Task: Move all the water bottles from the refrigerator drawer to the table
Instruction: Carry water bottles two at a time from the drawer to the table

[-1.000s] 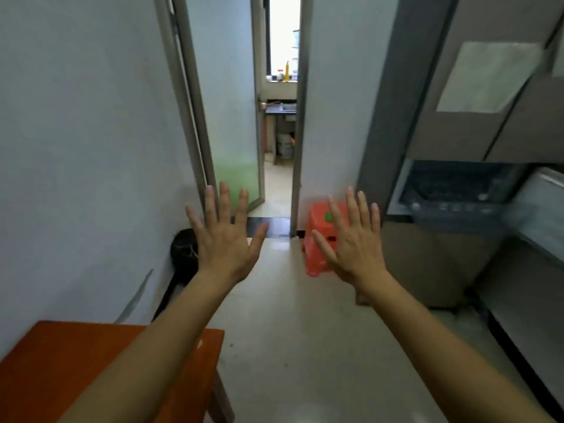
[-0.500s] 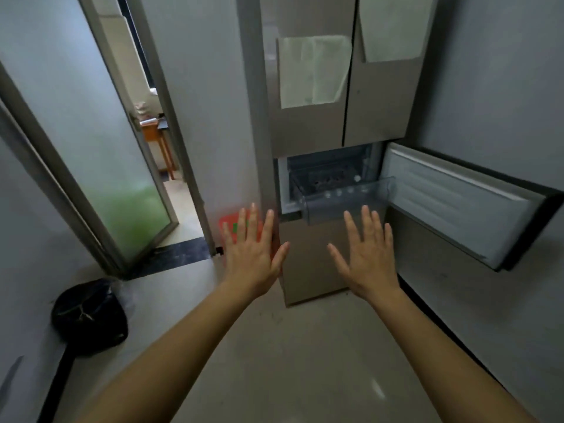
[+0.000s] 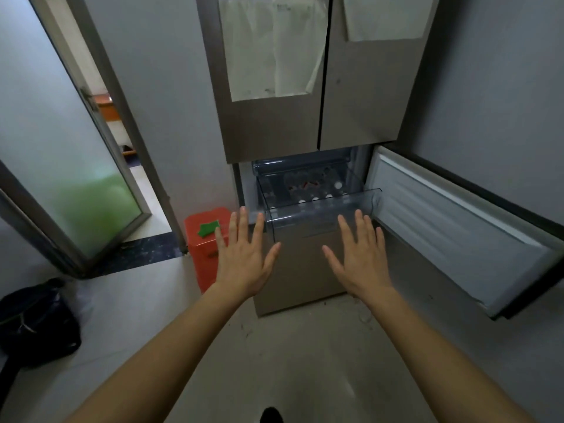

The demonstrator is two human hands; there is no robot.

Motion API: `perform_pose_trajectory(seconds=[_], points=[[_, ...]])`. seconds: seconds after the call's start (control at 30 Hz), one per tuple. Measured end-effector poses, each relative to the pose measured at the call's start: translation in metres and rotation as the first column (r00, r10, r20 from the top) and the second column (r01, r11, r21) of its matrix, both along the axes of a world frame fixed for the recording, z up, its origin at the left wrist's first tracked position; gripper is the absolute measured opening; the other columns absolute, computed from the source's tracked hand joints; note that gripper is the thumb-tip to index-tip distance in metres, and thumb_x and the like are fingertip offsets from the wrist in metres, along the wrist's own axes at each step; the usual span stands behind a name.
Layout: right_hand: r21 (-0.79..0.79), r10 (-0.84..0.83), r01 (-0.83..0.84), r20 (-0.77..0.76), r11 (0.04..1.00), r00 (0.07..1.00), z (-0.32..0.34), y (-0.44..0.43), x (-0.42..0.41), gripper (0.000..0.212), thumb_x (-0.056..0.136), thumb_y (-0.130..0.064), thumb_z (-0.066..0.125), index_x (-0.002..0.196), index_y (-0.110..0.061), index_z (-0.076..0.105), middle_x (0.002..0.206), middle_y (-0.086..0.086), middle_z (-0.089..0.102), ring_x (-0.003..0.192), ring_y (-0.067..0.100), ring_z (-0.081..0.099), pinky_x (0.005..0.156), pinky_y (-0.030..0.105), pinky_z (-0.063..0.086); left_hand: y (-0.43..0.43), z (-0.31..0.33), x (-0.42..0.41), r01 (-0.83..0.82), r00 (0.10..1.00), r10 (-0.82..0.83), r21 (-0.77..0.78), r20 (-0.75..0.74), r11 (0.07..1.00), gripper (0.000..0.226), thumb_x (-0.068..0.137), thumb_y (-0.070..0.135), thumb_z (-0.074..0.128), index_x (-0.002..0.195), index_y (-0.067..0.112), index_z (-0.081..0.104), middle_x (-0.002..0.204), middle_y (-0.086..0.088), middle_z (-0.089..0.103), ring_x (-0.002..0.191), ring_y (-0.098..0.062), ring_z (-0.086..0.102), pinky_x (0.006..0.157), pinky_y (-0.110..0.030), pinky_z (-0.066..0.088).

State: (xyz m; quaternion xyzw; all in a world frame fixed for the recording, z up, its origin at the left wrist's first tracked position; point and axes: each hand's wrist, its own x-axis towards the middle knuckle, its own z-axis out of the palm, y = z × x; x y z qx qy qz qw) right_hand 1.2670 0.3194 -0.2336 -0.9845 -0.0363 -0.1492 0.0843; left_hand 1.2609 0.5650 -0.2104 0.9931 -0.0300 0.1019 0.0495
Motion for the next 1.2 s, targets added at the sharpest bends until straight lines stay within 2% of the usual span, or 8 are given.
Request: perform_pose_trajectory(seconds=[0.2,0.37,0.67,0.73,0.87,1.0,1.13,1.2], points=[[-0.045,-0.008,0.005,-0.071,0.999,0.997,-0.02,-0.02,0.114,0.076,0.099,-0.064,0.028,0.16,-0.022,0.009,0.166,0.017,0.001,0.154,0.031,0.001,0.123,0.048,0.003,-0.023,-0.027,0.119,0.045,0.994,-0.049,-0.041,-0.098,0.998,0.076,0.095,0.067,0.008,0.156,0.028,-0.013,0.162,-0.009,-0.023,0.149,-0.027,-0.022,0.121,-0.056,-0.002],[-0.048,-0.031,0.023,-0.18,0.999,0.983,-0.024,-0.039,0.204,0.073,0.1,-0.061,0.029,0.159,-0.02,0.017,0.165,0.018,0.01,0.153,0.032,0.009,0.123,0.048,0.007,-0.045,-0.045,0.219,0.11,0.954,-0.121,-0.057,-0.275,0.992,0.075,0.097,0.066,0.011,0.157,0.026,-0.008,0.164,-0.011,-0.016,0.151,-0.028,-0.015,0.12,-0.055,-0.003],[0.001,-0.032,0.034,-0.314,0.999,0.949,-0.055,-0.079,0.329,0.066,0.101,-0.057,0.034,0.152,-0.015,0.036,0.156,0.021,0.034,0.144,0.035,0.031,0.113,0.049,0.032,-0.079,-0.082,0.343,0.113,0.858,-0.161,-0.127,-0.488,0.985,0.066,0.1,0.06,0.019,0.155,0.023,0.02,0.161,-0.017,0.019,0.149,-0.033,0.014,0.118,-0.054,0.02],[0.023,0.012,-0.004,-0.35,1.0,0.937,-0.072,-0.085,0.358,0.064,0.1,-0.056,0.037,0.148,-0.014,0.041,0.148,0.022,0.044,0.137,0.037,0.04,0.105,0.048,0.042,-0.086,-0.097,0.365,0.081,0.85,-0.146,-0.148,-0.506,0.986,0.062,0.101,0.058,0.021,0.153,0.025,0.026,0.157,-0.019,0.029,0.144,-0.036,0.025,0.114,-0.054,0.027],[0.103,0.104,-0.067,-0.423,0.992,0.9,-0.096,-0.095,0.413,0.054,0.099,-0.048,0.048,0.141,-0.015,0.048,0.138,0.022,0.05,0.128,0.04,0.046,0.097,0.05,0.048,-0.104,-0.125,0.401,-0.057,0.839,-0.056,-0.191,-0.541,0.98,0.058,0.101,0.057,0.024,0.149,0.026,0.037,0.148,-0.019,0.043,0.134,-0.04,0.038,0.108,-0.052,0.035],[0.097,0.141,-0.106,-0.502,0.99,0.853,-0.119,-0.105,0.46,0.055,0.1,-0.048,0.046,0.145,-0.015,0.044,0.143,0.024,0.044,0.128,0.042,0.045,0.096,0.049,0.049,-0.121,-0.152,0.432,-0.161,0.78,0.012,-0.182,-0.626,0.97,0.061,0.101,0.059,0.018,0.149,0.026,0.035,0.148,-0.023,0.041,0.136,-0.042,0.036,0.109,-0.053,0.034],[0.097,0.162,-0.13,-0.6,0.987,0.783,-0.14,-0.111,0.498,0.061,0.097,-0.057,0.045,0.15,-0.029,0.034,0.15,0.02,0.037,0.131,0.04,0.044,0.1,0.049,0.047,-0.135,-0.172,0.454,-0.2,0.664,0.055,-0.106,-0.746,0.974,0.062,0.101,0.059,0.018,0.156,0.031,0.017,0.158,-0.023,0.023,0.144,-0.041,0.023,0.115,-0.053,0.025],[0.081,0.163,-0.144,-0.622,0.986,0.766,-0.147,-0.111,0.511,0.062,0.095,-0.06,0.045,0.15,-0.033,0.033,0.15,0.019,0.038,0.13,0.04,0.045,0.099,0.05,0.048,-0.138,-0.181,0.463,-0.177,0.647,0.024,-0.12,-0.762,0.977,0.061,0.101,0.058,0.02,0.156,0.032,0.017,0.161,-0.018,0.02,0.147,-0.038,0.019,0.117,-0.051,0.022]])
